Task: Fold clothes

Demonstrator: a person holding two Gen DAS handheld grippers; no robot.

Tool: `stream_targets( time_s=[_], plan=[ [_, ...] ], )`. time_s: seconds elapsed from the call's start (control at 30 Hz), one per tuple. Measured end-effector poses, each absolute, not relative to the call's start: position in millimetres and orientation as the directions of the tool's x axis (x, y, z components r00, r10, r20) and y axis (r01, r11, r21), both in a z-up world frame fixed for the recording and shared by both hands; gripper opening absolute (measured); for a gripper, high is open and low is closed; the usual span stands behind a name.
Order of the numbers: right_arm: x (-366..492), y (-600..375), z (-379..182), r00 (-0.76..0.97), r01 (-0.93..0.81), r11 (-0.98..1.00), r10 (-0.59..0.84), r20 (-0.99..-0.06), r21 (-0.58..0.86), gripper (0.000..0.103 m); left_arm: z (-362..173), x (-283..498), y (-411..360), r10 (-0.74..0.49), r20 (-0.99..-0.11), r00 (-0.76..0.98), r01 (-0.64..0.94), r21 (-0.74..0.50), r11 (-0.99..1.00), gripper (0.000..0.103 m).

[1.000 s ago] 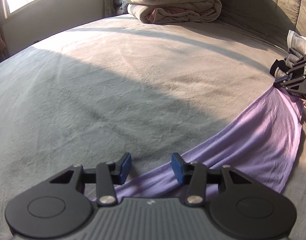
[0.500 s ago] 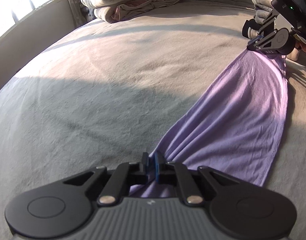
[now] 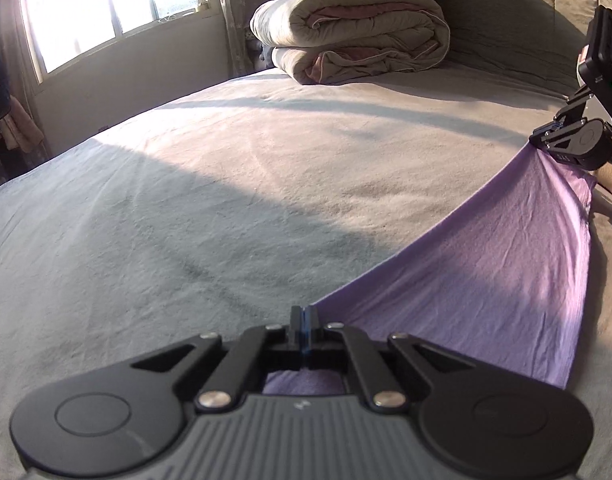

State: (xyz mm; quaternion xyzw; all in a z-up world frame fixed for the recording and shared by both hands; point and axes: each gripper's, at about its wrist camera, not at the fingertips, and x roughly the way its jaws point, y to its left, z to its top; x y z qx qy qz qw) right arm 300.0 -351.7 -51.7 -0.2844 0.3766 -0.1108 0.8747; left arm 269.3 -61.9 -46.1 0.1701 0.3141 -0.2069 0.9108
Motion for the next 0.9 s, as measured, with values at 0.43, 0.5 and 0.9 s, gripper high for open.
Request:
stream_targets(
  time_s=[0.43, 0.5, 0.9],
  plan=[
    [277.6, -363.1, -33.2, 0.728, 0.044, 0.947, -0.249, -0.639, -0.319, 0.041, -45.0, 240.4, -76.9, -0.276, -0.568, 0.775, 0.479, 0.243, 0.843, 0.049],
    [269.0, -367.8, -17.2, 0.719, 0.059, 0.961, -0.229, -0.656, -0.271, 0.041, -36.7, 232.4, -74.1, -0.312, -0.570, 0.760, 0.485, 0.179, 0.856, 0.050],
    [179.0, -371.6, -29.3, 0.679, 0.432, 0.887, -0.202, -0.706, 0.161, 0.041, -21.4, 167.1, -37.9, -0.449, -0.577, 0.683, 0.504, -0.073, 0.860, 0.050]
  ],
)
